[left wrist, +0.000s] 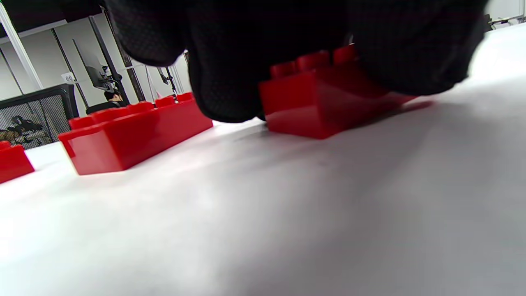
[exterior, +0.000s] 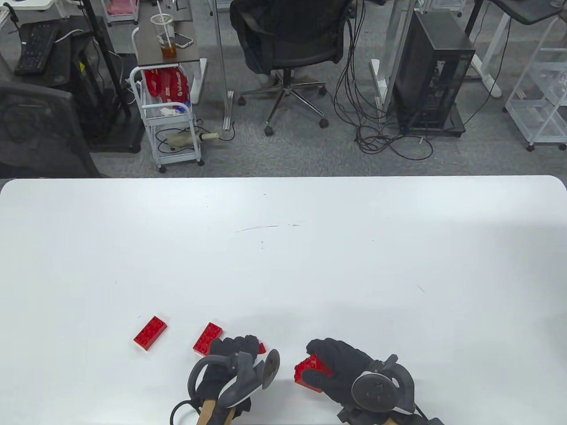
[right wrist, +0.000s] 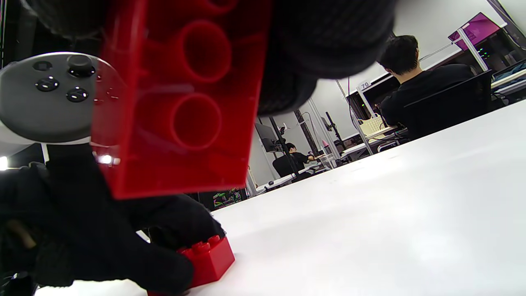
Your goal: Separate stacked toy bricks from each other
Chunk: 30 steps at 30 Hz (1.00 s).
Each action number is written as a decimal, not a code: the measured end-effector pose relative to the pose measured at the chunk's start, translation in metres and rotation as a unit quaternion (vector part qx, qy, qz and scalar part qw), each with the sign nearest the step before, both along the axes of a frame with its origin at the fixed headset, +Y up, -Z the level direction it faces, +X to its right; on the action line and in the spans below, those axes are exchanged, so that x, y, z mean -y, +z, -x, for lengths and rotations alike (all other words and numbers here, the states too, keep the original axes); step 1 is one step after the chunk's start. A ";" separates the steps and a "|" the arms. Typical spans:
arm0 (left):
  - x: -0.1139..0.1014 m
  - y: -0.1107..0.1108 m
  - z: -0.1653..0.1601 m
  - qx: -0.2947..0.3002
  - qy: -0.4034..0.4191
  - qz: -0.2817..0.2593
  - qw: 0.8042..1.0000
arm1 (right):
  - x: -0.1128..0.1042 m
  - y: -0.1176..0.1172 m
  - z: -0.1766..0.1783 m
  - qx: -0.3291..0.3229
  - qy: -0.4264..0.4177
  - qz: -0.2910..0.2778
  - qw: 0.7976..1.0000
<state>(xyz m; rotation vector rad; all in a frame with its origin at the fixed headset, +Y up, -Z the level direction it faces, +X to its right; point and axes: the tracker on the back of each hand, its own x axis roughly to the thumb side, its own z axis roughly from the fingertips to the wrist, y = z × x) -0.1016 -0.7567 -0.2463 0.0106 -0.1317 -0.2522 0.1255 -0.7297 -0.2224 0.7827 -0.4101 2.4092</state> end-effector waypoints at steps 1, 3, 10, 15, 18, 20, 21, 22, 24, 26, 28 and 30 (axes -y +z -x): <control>0.000 0.000 -0.001 0.001 -0.005 0.001 1.000 | 0.000 0.000 0.000 0.000 0.000 0.000 1.000; 0.001 0.000 -0.002 0.000 -0.014 0.004 1.000 | 0.000 0.000 0.000 0.000 0.000 0.001 1.000; 0.002 0.001 -0.003 -0.002 -0.032 0.016 0.999 | 0.000 -0.001 -0.001 0.001 -0.005 0.003 1.000; -0.005 0.005 0.000 0.007 -0.018 -0.012 1.000 | -0.002 -0.002 -0.004 0.008 -0.018 0.002 1.000; -0.016 0.010 0.003 0.017 0.021 -0.047 0.999 | -0.002 -0.003 -0.005 0.009 -0.022 0.003 1.000; -0.021 0.014 0.003 0.022 0.034 -0.060 0.997 | -0.002 -0.003 -0.005 0.010 -0.024 0.003 1.000; -0.024 0.016 0.003 0.027 0.037 -0.072 0.996 | -0.002 -0.003 -0.006 0.012 -0.025 0.003 1.000; -0.026 0.018 0.002 0.031 0.040 -0.081 0.995 | -0.002 -0.004 -0.006 0.014 -0.025 0.002 1.000; -0.030 0.021 0.001 0.040 0.044 -0.097 0.994 | -0.002 -0.004 -0.006 0.017 -0.026 0.003 1.000; -0.034 0.025 0.000 0.053 0.057 -0.114 0.990 | -0.002 -0.005 -0.007 0.022 -0.030 0.004 0.999; -0.037 0.028 -0.001 0.066 0.071 -0.131 0.987 | -0.003 -0.006 -0.008 0.024 -0.035 0.007 0.999; -0.041 0.032 -0.002 0.084 0.097 -0.146 0.981 | -0.004 -0.006 -0.009 0.029 -0.038 0.004 0.999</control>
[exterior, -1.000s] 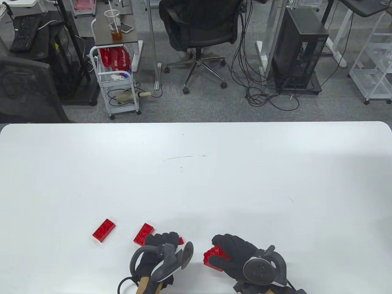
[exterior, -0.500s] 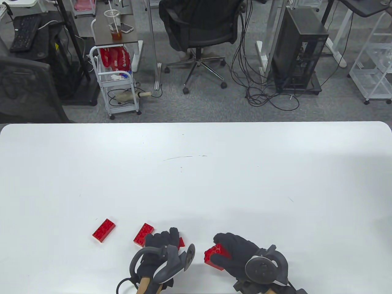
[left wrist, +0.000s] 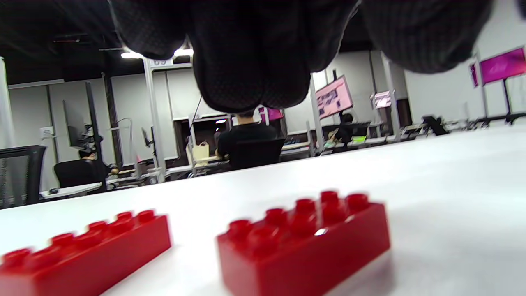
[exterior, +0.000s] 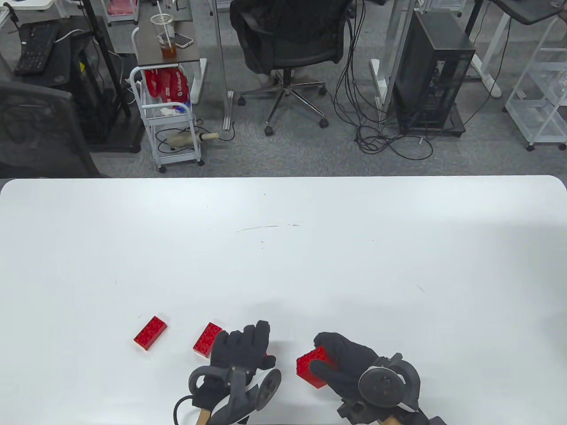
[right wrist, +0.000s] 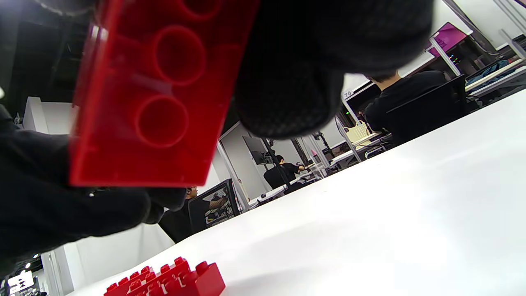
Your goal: Separate stacked toy bricks from each other
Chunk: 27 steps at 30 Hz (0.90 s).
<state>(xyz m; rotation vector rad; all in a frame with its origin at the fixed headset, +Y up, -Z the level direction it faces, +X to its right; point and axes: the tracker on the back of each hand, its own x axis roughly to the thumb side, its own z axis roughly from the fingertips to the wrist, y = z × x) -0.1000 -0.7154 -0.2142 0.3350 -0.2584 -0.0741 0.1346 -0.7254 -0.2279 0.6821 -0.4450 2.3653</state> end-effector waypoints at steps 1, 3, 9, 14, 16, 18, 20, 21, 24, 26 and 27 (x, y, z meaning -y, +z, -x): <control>-0.001 0.001 0.000 0.006 0.009 -0.003 1.000 | 0.000 0.000 0.000 0.004 0.000 -0.005 1.000; -0.003 0.003 0.001 0.023 0.036 -0.008 0.999 | -0.002 0.001 -0.001 0.014 0.011 -0.022 1.000; -0.009 0.005 0.005 0.084 0.093 0.021 0.992 | 0.000 0.000 0.001 0.021 0.025 -0.023 0.999; -0.011 0.007 0.001 0.138 0.136 0.047 0.980 | -0.001 -0.002 0.000 0.043 0.056 -0.025 0.997; -0.010 0.008 -0.004 0.153 0.123 0.054 0.979 | -0.001 -0.003 0.001 0.042 0.058 -0.023 0.997; -0.009 0.010 -0.009 0.161 0.110 0.061 0.979 | -0.001 -0.003 0.002 0.037 0.060 -0.018 0.997; -0.007 0.013 -0.016 0.174 0.098 0.066 0.978 | -0.001 -0.002 0.004 0.028 0.067 -0.013 0.997; -0.006 0.014 -0.019 0.173 0.095 0.063 0.978 | -0.002 -0.001 0.005 0.026 0.069 -0.013 0.997; -0.004 0.016 -0.026 0.154 0.071 0.055 0.984 | -0.002 0.001 0.008 0.015 0.081 -0.014 0.997; -0.003 0.016 -0.030 0.140 0.074 0.054 0.986 | -0.003 0.002 0.010 0.005 0.083 -0.009 0.996; -0.003 0.015 -0.032 0.142 0.080 0.057 0.985 | -0.003 0.003 0.012 0.001 0.083 -0.007 0.997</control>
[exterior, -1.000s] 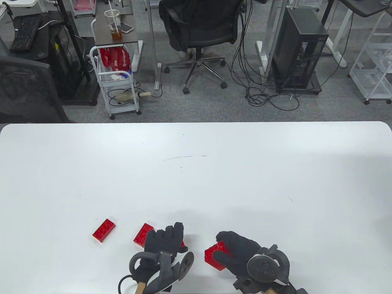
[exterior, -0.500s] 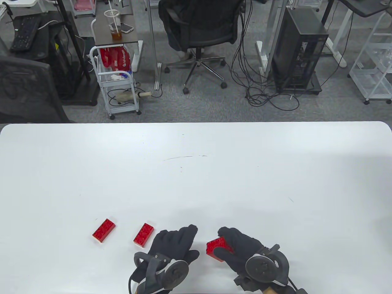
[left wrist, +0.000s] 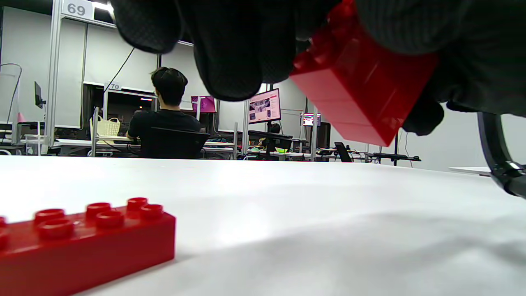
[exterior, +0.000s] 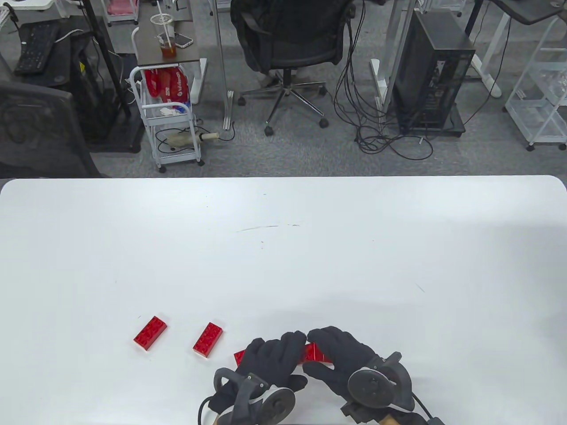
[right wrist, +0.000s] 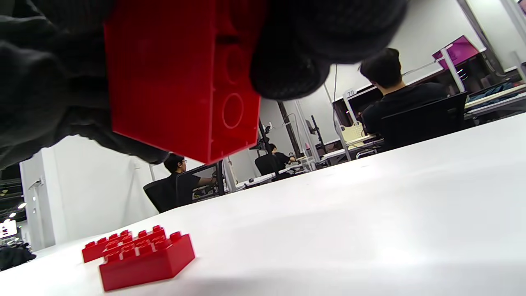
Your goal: Separate stacked toy bricks from each other
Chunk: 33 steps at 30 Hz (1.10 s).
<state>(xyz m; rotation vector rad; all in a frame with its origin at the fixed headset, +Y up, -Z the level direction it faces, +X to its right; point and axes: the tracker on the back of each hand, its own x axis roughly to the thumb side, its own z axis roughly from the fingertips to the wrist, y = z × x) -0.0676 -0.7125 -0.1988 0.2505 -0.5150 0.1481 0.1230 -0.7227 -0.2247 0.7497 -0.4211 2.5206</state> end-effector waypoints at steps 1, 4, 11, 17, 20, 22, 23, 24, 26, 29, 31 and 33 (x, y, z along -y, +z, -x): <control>0.000 0.000 -0.002 -0.001 0.004 0.004 1.000 | 0.000 0.000 0.001 0.000 0.000 0.001 1.000; -0.001 0.000 -0.004 -0.011 0.022 0.002 1.000 | -0.001 0.000 0.000 -0.002 -0.002 0.004 1.000; -0.004 -0.005 -0.005 -0.026 0.068 0.000 0.997 | -0.001 -0.002 0.001 -0.006 -0.012 0.025 1.000; -0.007 -0.011 -0.013 -0.047 0.056 -0.012 0.997 | -0.003 -0.002 -0.001 0.012 -0.010 0.013 1.000; -0.008 -0.012 -0.017 -0.052 0.050 -0.014 0.997 | -0.005 -0.003 -0.003 0.019 -0.009 0.012 1.000; -0.009 -0.013 -0.020 -0.053 0.045 -0.014 0.997 | -0.006 -0.004 -0.004 0.023 -0.012 0.012 1.000; -0.010 -0.013 -0.021 -0.054 0.044 -0.013 0.998 | -0.006 -0.005 -0.005 0.025 -0.013 0.009 1.000; -0.011 -0.013 -0.022 -0.053 0.042 -0.013 0.998 | -0.007 -0.005 -0.006 0.026 -0.013 0.007 1.000; -0.013 -0.013 -0.023 -0.052 0.038 -0.010 0.998 | -0.008 -0.005 -0.007 0.028 -0.016 0.004 0.999; -0.016 -0.012 -0.025 -0.051 0.035 -0.005 0.998 | -0.010 -0.004 -0.008 0.029 -0.016 -0.002 0.999; -0.017 -0.012 -0.026 -0.050 0.030 -0.005 0.998 | -0.010 -0.005 -0.009 0.027 -0.017 0.001 0.999; -0.018 -0.011 -0.026 -0.049 0.028 -0.004 0.998 | -0.011 -0.005 -0.009 0.026 -0.019 0.001 0.999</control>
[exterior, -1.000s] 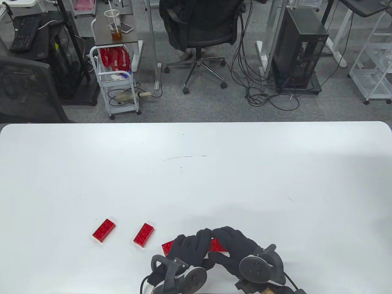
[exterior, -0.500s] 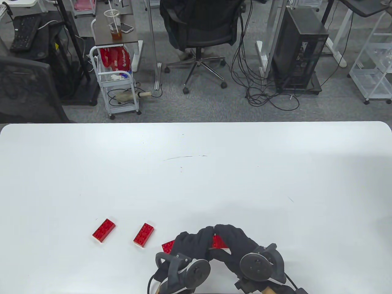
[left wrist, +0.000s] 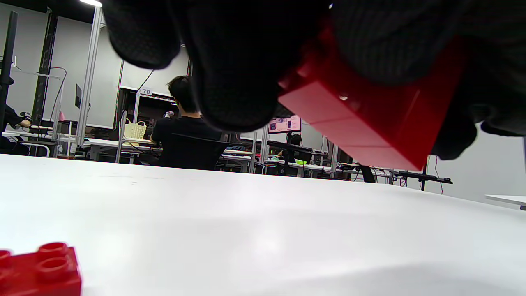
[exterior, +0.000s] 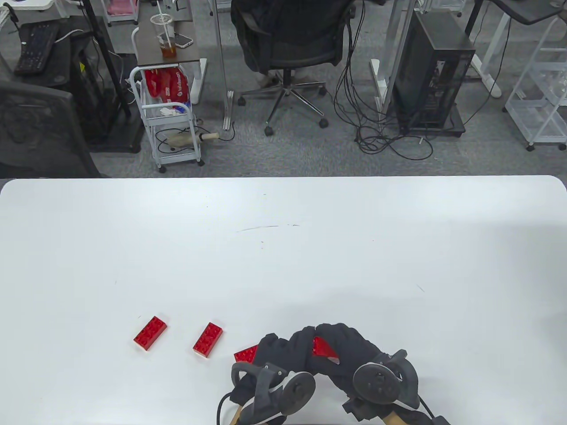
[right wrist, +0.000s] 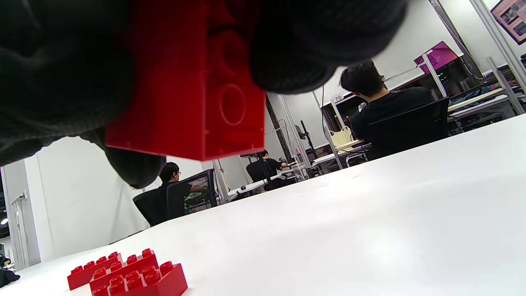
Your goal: Separate stacked toy bricks from each other
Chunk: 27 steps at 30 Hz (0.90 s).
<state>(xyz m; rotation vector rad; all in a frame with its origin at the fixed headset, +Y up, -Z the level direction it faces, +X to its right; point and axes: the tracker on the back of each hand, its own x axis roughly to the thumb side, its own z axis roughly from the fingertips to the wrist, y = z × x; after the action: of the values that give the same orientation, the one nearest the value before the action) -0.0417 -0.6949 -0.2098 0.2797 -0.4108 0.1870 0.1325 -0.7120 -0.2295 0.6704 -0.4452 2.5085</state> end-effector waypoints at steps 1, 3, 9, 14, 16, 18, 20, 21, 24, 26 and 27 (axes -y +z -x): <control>0.000 0.000 0.000 0.001 0.000 0.001 1.000 | 0.000 0.000 0.000 0.000 0.000 0.000 1.000; 0.000 0.000 -0.001 0.002 -0.004 0.005 1.000 | 0.000 0.000 0.000 -0.002 0.002 0.001 1.000; -0.004 -0.003 -0.003 0.004 -0.010 0.009 1.000 | -0.001 -0.001 -0.002 0.007 -0.006 -0.005 1.000; -0.008 -0.009 -0.008 -0.009 -0.021 -0.009 1.000 | 0.002 -0.006 -0.008 0.044 -0.026 -0.006 0.999; -0.010 -0.013 -0.011 -0.011 -0.038 0.001 0.999 | 0.004 -0.009 -0.011 0.050 -0.028 0.006 0.998; -0.013 -0.017 -0.012 -0.012 -0.055 -0.003 0.998 | 0.006 -0.012 -0.013 0.056 -0.039 0.019 0.997; -0.016 -0.020 -0.012 -0.019 -0.062 -0.005 0.998 | 0.007 -0.014 -0.015 0.062 -0.046 0.023 0.997; -0.018 -0.023 -0.011 -0.018 -0.066 -0.002 0.998 | 0.007 -0.014 -0.016 0.067 -0.049 0.022 0.996; -0.020 -0.035 -0.004 -0.041 -0.078 0.014 0.996 | 0.008 -0.017 -0.018 0.070 -0.059 0.032 0.995; -0.022 -0.044 0.001 -0.057 -0.089 0.019 0.994 | 0.008 -0.017 -0.018 0.072 -0.062 0.032 0.995; -0.023 -0.049 0.004 -0.069 -0.098 0.024 0.993 | 0.008 -0.017 -0.018 0.072 -0.061 0.033 0.995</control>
<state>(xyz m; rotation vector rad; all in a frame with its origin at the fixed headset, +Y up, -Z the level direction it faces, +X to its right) -0.0457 -0.6721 -0.2592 0.2013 -0.2937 -0.0143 0.1506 -0.7198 -0.2466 0.4259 -0.4394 2.4520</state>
